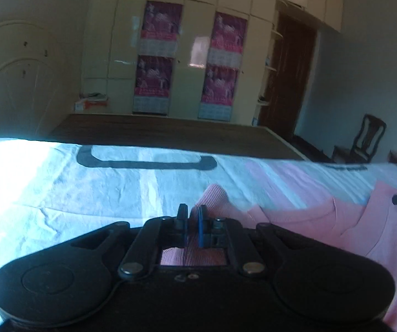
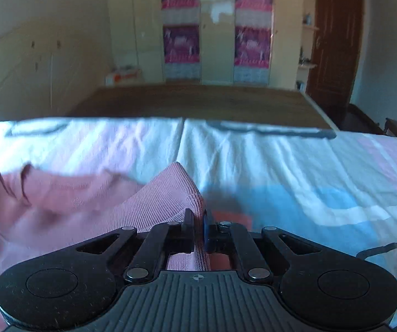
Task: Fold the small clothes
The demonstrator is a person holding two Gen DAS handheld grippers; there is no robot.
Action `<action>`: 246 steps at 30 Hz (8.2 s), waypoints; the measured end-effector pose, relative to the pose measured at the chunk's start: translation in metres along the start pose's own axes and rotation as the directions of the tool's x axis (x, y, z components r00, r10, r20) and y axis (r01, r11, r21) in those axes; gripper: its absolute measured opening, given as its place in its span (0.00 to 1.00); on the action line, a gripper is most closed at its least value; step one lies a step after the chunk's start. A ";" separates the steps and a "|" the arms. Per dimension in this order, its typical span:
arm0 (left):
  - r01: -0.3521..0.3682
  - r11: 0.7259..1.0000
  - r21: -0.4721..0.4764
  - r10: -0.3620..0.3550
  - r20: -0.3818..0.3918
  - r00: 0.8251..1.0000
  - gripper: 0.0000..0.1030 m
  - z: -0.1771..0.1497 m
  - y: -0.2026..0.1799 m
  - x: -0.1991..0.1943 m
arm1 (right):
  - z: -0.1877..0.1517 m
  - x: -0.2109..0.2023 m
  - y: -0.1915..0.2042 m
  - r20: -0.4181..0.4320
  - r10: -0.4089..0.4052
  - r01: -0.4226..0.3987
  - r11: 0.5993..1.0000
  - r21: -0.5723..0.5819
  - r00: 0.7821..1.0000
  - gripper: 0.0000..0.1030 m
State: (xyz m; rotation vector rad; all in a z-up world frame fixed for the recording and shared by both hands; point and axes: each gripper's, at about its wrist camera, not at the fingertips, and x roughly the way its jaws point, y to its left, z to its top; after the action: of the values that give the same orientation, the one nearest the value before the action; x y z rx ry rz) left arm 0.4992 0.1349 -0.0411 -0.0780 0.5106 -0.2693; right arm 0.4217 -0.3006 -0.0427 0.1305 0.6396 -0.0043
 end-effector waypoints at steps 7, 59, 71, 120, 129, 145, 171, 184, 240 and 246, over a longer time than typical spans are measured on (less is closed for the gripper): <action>-0.057 0.991 -0.124 0.044 -0.103 0.994 0.06 -0.005 0.015 0.027 | -0.014 0.020 -0.005 -0.059 -0.064 0.066 0.997 0.040 0.996 0.05; -0.017 0.988 0.154 0.054 -0.243 0.968 0.90 -0.053 -0.090 0.002 | -0.042 0.005 0.095 -0.124 0.029 -0.050 0.984 -0.171 0.992 0.47; -0.042 0.996 0.084 0.061 -0.231 0.971 0.82 -0.056 -0.120 -0.037 | -0.038 -0.033 0.084 -0.078 0.024 -0.029 0.998 -0.063 0.997 0.47; -0.190 0.976 0.108 0.215 -0.325 0.921 0.84 -0.110 -0.145 -0.094 | -0.117 -0.080 0.147 -0.154 -0.002 -0.040 0.962 -0.269 0.988 0.47; -0.298 0.952 0.078 0.307 -0.306 0.901 0.86 -0.115 -0.085 -0.123 | -0.114 -0.098 0.042 -0.172 -0.180 0.159 0.979 -0.130 0.968 0.47; -0.306 0.949 0.080 0.315 -0.308 0.898 0.83 -0.118 -0.085 -0.126 | -0.116 -0.098 0.044 -0.211 -0.186 0.168 0.981 -0.101 0.960 0.35; -0.240 0.967 0.084 0.255 -0.321 0.912 0.80 -0.119 -0.088 -0.166 | -0.112 -0.107 0.042 -0.242 -0.223 0.191 0.970 -0.149 0.944 0.35; -0.116 0.811 -0.573 0.009 -0.185 0.983 0.72 -0.137 -0.026 -0.164 | -0.083 -0.111 0.115 -0.112 0.095 -0.099 0.994 -0.037 0.989 0.02; 0.132 0.968 -0.212 -0.153 -0.086 0.985 0.10 -0.012 -0.240 -0.082 | -0.032 -0.071 0.000 0.071 0.207 -0.218 0.889 0.403 0.976 0.01; 0.312 0.943 -0.117 -0.333 -0.368 0.868 0.44 -0.057 -0.373 -0.011 | -0.031 -0.096 -0.097 0.067 0.163 -0.174 0.834 0.524 0.984 0.02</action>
State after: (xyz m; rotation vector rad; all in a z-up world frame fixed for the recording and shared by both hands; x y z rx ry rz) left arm 0.3746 -0.2210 -0.0335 -0.1661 0.8994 -0.6074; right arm 0.3215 -0.3960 -0.0219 0.7246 0.5917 -0.0118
